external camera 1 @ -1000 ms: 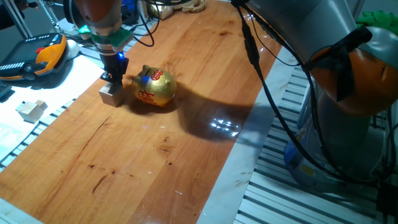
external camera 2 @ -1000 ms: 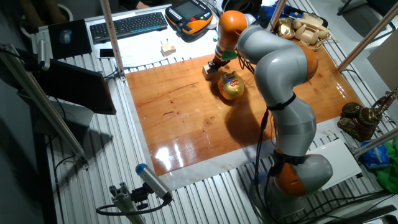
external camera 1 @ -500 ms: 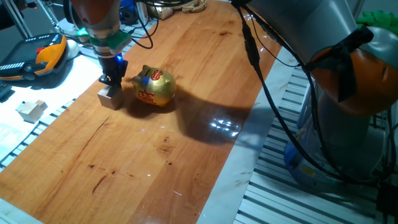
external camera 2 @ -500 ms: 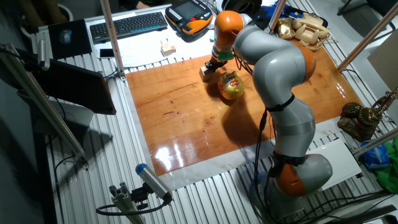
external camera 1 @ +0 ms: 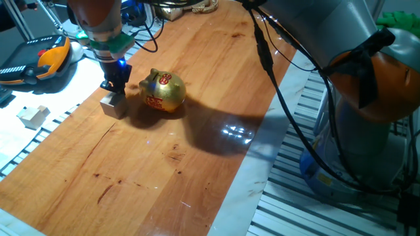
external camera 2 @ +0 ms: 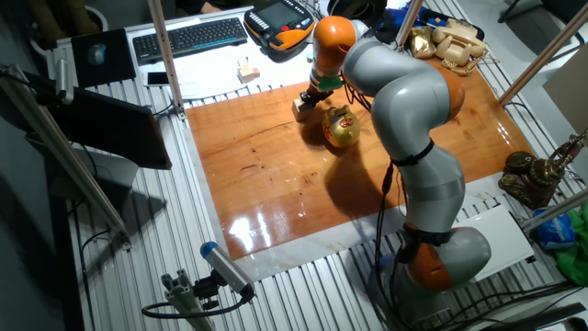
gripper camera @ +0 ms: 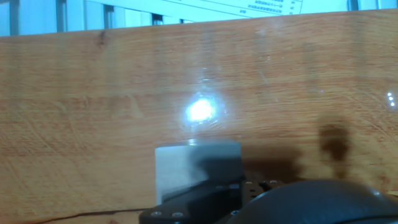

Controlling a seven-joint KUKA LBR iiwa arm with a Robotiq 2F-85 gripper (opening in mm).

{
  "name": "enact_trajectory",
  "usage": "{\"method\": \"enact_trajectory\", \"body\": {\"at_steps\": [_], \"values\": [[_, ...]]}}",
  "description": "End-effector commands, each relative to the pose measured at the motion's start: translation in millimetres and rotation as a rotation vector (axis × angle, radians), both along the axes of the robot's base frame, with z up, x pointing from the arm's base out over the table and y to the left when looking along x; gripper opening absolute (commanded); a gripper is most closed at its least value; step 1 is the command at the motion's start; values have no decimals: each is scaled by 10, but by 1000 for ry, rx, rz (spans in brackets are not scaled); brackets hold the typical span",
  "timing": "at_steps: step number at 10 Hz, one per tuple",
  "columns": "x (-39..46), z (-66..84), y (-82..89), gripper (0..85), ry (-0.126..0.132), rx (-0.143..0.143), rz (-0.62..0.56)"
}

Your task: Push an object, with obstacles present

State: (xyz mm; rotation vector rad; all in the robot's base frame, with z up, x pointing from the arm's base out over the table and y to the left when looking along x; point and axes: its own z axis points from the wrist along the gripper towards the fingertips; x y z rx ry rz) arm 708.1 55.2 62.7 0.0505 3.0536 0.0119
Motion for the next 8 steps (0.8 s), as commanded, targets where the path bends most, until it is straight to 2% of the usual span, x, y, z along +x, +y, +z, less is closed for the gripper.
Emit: {"method": "enact_trajectory", "body": {"at_steps": [1,8], "values": [[-1,12,16,0,1,0,0],[-77,-6,238,0,-1,5,-25]]}}
